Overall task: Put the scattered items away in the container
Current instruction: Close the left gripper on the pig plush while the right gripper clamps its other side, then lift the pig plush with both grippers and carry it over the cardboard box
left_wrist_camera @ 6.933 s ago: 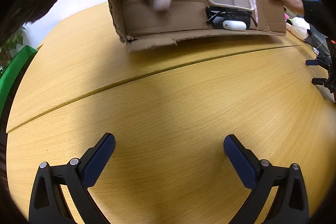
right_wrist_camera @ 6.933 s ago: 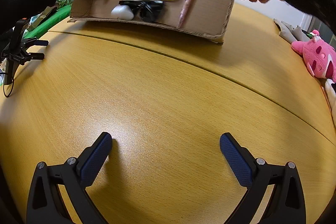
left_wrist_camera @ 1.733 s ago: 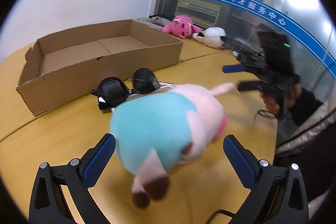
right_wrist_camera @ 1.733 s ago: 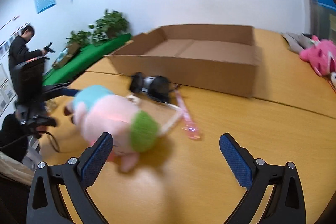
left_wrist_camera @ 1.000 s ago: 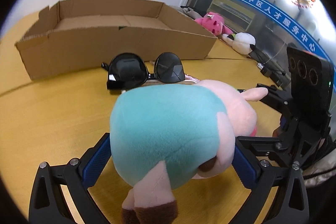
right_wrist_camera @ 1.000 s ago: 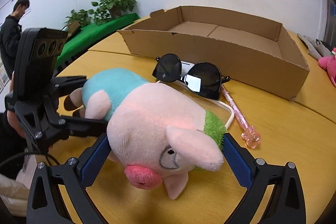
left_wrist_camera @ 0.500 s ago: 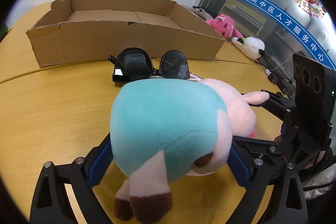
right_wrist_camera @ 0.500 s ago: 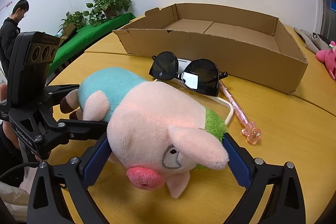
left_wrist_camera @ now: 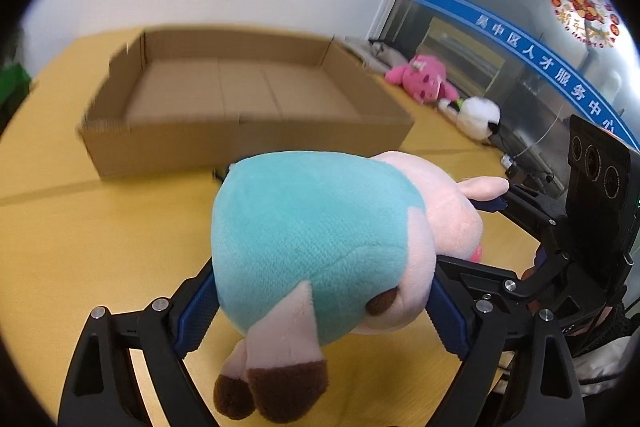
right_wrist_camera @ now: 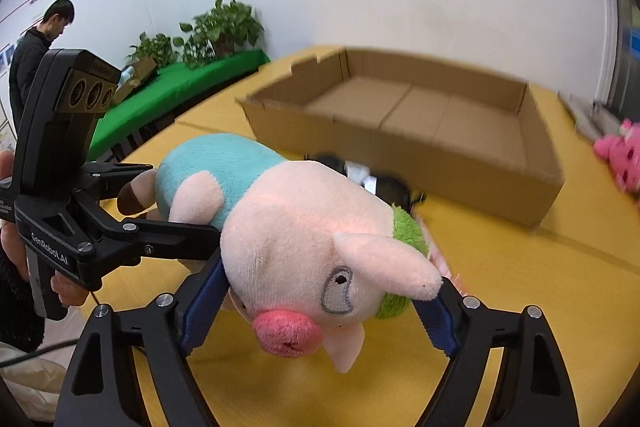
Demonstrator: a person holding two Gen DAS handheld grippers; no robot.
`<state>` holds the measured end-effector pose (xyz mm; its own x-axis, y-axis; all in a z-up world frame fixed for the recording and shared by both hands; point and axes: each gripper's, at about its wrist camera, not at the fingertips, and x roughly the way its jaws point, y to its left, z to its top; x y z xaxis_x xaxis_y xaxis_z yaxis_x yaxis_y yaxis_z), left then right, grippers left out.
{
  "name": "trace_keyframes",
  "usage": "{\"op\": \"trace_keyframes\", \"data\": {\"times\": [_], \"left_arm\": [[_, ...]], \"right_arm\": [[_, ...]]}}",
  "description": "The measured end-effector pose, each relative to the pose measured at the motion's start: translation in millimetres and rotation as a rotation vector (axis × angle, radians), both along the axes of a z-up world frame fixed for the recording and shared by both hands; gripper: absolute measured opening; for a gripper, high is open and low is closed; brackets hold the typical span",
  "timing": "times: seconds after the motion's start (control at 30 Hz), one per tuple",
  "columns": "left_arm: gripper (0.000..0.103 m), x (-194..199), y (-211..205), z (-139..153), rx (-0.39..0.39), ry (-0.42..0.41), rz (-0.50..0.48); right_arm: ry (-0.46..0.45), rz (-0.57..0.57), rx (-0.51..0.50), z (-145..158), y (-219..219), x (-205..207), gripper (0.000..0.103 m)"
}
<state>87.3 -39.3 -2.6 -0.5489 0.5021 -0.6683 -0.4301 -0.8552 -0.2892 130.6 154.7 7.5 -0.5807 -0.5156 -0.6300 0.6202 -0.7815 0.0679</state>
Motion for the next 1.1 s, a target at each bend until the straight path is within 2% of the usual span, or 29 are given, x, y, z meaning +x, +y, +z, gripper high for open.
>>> {"op": "trace_keyframes", "data": {"times": [0.4, 0.5, 0.67, 0.87, 0.97, 1.1], "left_arm": [[0.091, -34, -6, 136, -0.051, 0.311, 0.023], [0.091, -52, -10, 170, -0.063, 0.370, 0.030], [0.091, -101, -15, 212, -0.098, 0.410, 0.027], [0.091, -167, -19, 230, -0.112, 0.402, 0.034], [0.091, -209, -16, 224, -0.140, 0.367, 0.038], [0.091, -260, -16, 196, -0.165, 0.307, 0.047]], "right_arm": [[0.310, 0.041, 0.016, 133, -15, -32, 0.088], [0.376, 0.048, 0.008, 171, -24, -50, 0.088], [0.432, 0.048, 0.005, 218, -40, -92, 0.087], [0.398, 0.058, 0.006, 248, -58, -171, 0.086], [0.362, 0.048, 0.011, 244, -68, -212, 0.086], [0.290, 0.040, 0.000, 222, -78, -274, 0.086]]}}
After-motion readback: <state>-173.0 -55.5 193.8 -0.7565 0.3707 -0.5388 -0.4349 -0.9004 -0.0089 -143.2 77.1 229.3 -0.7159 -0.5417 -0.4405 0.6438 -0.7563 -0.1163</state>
